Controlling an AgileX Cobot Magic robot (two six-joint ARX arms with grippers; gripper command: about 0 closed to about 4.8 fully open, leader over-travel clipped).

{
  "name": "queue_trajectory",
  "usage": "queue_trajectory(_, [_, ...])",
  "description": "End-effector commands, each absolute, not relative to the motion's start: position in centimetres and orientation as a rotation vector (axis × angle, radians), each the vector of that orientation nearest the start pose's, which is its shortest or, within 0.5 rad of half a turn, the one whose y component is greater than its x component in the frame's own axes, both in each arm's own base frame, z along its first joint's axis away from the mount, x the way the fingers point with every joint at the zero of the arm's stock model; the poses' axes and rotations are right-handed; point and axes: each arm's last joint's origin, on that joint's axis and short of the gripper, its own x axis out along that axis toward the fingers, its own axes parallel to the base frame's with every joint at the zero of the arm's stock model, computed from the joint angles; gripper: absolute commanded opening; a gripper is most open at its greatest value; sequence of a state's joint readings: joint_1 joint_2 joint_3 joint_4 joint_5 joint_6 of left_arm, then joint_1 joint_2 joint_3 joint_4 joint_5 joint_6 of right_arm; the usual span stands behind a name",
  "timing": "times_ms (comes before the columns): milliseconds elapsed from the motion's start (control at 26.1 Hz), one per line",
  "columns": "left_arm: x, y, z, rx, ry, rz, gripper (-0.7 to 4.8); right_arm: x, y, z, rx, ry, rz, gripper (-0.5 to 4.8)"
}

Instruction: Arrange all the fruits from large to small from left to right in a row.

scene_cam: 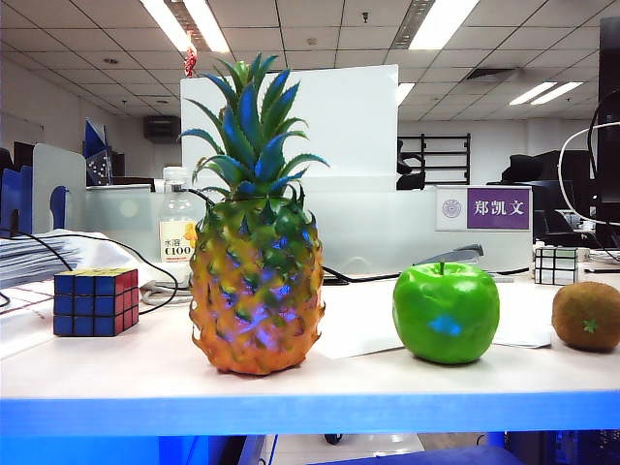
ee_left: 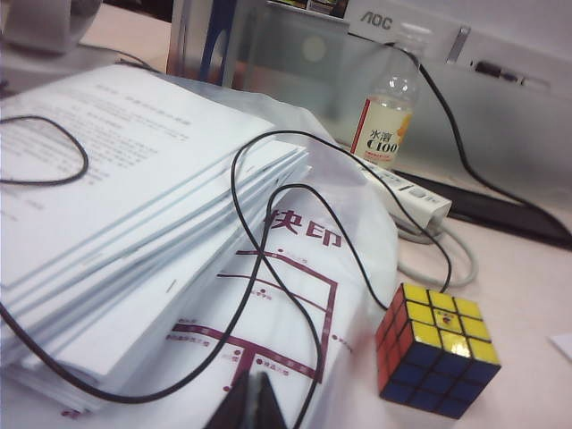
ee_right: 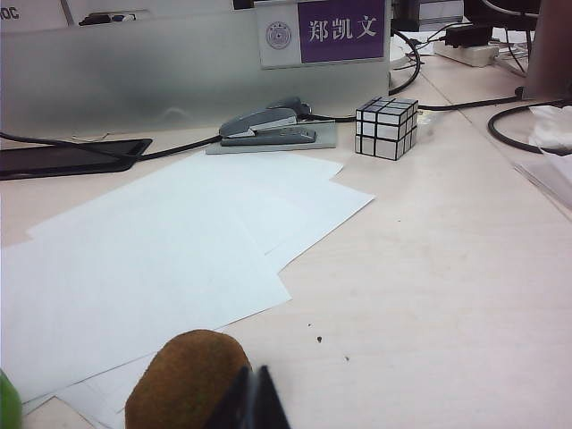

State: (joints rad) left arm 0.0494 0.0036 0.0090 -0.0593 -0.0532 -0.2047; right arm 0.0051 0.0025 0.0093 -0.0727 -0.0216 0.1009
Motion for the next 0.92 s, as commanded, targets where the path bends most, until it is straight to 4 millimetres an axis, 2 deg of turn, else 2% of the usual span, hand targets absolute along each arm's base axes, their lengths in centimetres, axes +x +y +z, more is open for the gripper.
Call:
queue_trajectory(38, [9.71,0.53,16.70,-0.140,-0.016,0.065,-0.06,9.75,0.12,15.87,0.105,0.057,0.024,-0.01])
queue_trajectory(153, [9.71,0.33,16.90,-0.013,-0.032,-0.006,-0.06,9.75,0.12,15.87,0.105,0.057,0.024,-0.01])
queue_trajectory(345, [9.71,0.36,16.90,0.039,-0.032,0.006,-0.06,9.75,0.12,15.87,0.105,0.057,0.024,-0.01])
queue_trajectory(919, [9.71,0.36,16.64,0.003,-0.005,0.008,-0.06,9.75,0.12,15.87,0.105,0.057,0.024,-0.01])
